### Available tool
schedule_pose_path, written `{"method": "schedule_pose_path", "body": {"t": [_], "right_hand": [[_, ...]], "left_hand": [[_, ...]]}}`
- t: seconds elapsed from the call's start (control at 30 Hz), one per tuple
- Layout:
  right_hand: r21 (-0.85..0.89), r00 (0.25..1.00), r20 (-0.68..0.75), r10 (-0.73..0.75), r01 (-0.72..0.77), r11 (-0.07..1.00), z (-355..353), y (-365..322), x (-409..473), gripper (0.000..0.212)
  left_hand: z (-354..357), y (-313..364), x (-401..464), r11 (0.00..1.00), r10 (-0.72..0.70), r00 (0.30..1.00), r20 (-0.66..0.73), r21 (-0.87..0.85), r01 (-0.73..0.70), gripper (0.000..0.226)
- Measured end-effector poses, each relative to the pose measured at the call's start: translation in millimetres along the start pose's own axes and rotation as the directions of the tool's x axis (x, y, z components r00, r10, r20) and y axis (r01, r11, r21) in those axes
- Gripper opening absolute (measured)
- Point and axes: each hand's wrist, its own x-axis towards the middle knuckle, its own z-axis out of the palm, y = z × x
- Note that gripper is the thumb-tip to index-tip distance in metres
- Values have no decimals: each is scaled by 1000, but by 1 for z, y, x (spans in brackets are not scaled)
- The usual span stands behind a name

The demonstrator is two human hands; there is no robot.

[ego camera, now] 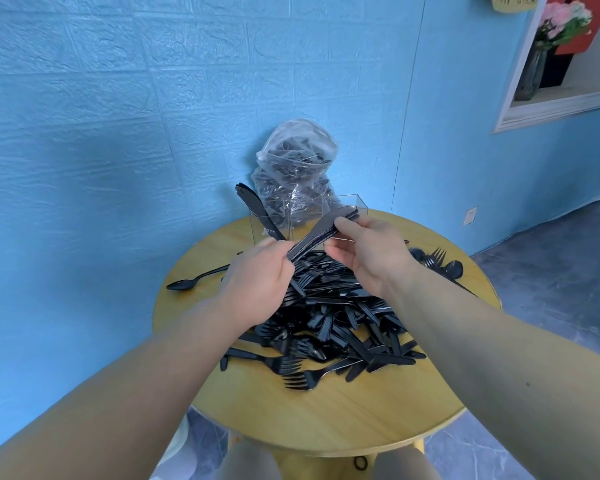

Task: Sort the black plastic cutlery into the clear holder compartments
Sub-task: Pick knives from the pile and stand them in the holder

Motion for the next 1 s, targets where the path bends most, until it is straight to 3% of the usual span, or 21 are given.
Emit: {"method": "schedule_pose_path", "body": {"t": [0.17,0.23,0.37,0.47,0.57,0.73,1.0], "right_hand": [[-23,999,43,-28,29,999,-2,2,1,12],[-28,999,27,-31,32,999,-4,3,3,14],[-35,997,-2,-75,75,997,-4,6,4,54],[-67,985,-24,-168,166,984,-5,8,3,60],[-64,979,-37,-201,199,978,-3,5,3,46],[-46,989,-55,-137,135,990,-6,0,6,12],[-9,990,-54,-129,129,992,-5,1,11,10]], "left_hand": [[-2,-2,1,998,55,998,38,42,-57,32],[-3,-4,1,995,65,996,61,70,-70,36],[-3,-8,3,992,78,991,110,94,-88,37],[-4,-8,5,993,78,990,120,76,-87,34],[-4,-6,5,998,55,995,80,18,-56,27],[-7,-9,5,999,47,996,74,5,-48,29],[-8,-13,12,997,74,995,67,-9,-74,33]]}}
